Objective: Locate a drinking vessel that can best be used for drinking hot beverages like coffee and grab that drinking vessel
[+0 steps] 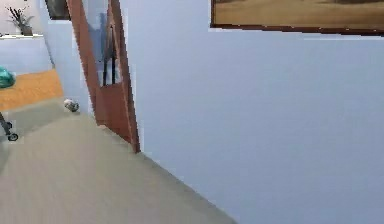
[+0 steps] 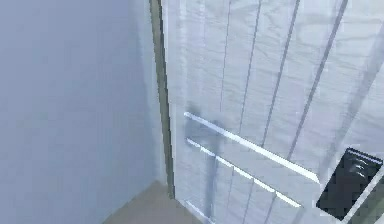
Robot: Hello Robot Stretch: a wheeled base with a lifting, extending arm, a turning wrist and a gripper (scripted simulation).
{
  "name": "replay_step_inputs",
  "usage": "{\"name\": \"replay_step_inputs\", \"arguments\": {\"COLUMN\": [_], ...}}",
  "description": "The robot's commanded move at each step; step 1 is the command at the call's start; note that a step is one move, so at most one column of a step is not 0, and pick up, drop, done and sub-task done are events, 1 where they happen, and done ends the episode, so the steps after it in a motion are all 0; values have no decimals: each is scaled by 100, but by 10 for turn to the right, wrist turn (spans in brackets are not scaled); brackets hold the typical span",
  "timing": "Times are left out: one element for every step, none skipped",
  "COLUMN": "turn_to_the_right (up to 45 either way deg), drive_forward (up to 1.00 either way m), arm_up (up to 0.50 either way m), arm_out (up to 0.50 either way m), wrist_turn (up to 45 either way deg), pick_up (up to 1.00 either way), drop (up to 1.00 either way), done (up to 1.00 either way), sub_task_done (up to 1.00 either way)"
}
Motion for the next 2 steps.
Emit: {"name": "replay_step_inputs", "arguments": {"turn_to_the_right": [0,-420], "drive_forward": [60,0], "arm_up": [0,0], "arm_out": [0,0], "wrist_turn": [0,0], "pick_up": [0,0], "drop": [0,0], "done": [0,0], "sub_task_done": [0,0]}}
